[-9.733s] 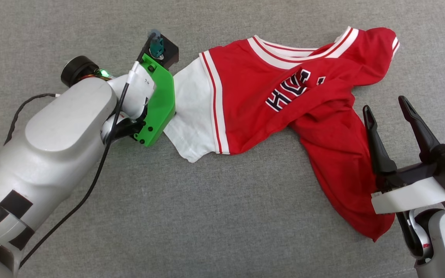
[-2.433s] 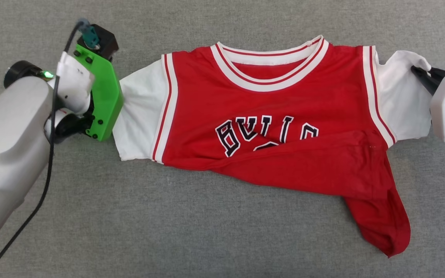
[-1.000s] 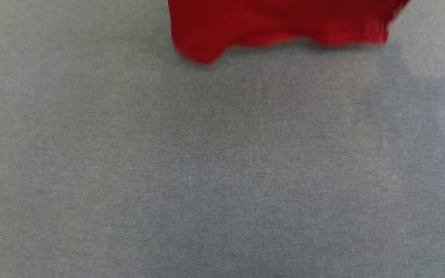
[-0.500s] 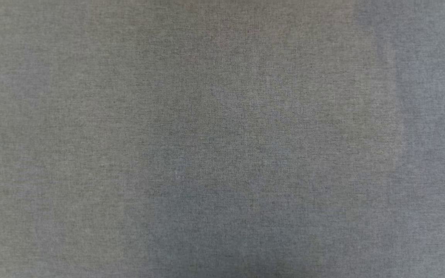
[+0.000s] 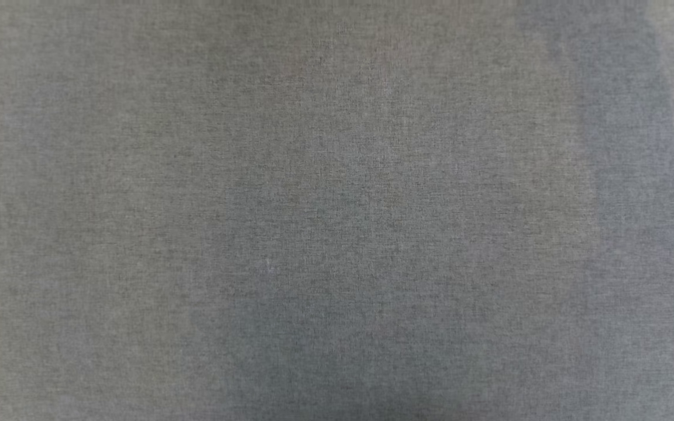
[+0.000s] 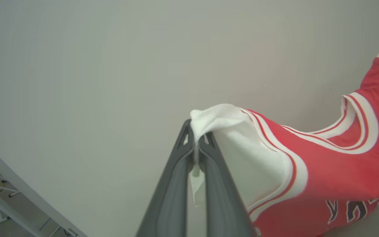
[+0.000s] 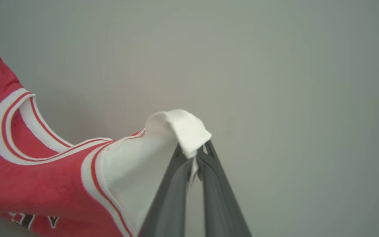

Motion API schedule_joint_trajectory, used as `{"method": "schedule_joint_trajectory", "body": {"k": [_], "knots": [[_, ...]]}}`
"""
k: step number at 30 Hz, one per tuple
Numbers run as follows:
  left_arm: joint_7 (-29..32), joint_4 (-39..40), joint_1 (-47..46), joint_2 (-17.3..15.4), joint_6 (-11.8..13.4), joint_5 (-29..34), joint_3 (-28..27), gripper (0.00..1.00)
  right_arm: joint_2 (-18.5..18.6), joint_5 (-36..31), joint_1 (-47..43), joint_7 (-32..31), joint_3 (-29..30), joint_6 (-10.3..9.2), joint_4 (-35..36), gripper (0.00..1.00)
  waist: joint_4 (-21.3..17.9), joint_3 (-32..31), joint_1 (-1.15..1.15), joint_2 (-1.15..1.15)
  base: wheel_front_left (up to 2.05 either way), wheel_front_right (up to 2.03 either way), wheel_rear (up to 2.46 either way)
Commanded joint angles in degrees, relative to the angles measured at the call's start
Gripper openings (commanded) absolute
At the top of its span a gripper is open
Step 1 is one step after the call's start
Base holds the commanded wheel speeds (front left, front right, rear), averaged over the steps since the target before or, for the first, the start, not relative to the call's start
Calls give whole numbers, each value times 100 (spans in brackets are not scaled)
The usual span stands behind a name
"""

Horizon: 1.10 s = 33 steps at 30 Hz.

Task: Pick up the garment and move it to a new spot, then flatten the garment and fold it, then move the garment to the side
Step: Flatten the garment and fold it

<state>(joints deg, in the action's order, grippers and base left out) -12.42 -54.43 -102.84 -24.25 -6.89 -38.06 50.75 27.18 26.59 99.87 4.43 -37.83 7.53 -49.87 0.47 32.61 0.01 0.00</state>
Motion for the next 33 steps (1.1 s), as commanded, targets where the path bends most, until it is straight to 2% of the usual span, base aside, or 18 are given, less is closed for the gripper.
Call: {"method": "schedule_joint_trajectory", "body": {"k": [1,7,13,20,27,33], "knots": [[-89,-21,274,16,-7,-32,8,0,-1,100,-261,97,-103,-4,6,0,28,-180,-1,0,0,0,0],[-243,179,1600,65,128,-200,-88,0,184,614,-1455,435,-564,-4,177,0,108,-655,-1,0,0,0,0],[-256,1099,3379,-187,477,-229,-514,0,414,1225,-2873,718,-878,-4,517,0,73,-1264,-1,0,0,0,0],[-257,2083,5440,-471,833,-234,-837,0,636,1573,-4451,849,-1129,-4,965,0,-2,-1855,-1,0,0,0,0],[-257,2743,7197,-662,1081,-347,-1005,0,840,1802,-5876,934,-1019,-4,1307,0,-48,-2244,-1,0,0,0,0],[-257,2965,8290,-782,1246,-455,-1090,0,911,1887,-7040,996,-640,-4,1330,0,-14,-2507,-1,0,0,0,0]]}}
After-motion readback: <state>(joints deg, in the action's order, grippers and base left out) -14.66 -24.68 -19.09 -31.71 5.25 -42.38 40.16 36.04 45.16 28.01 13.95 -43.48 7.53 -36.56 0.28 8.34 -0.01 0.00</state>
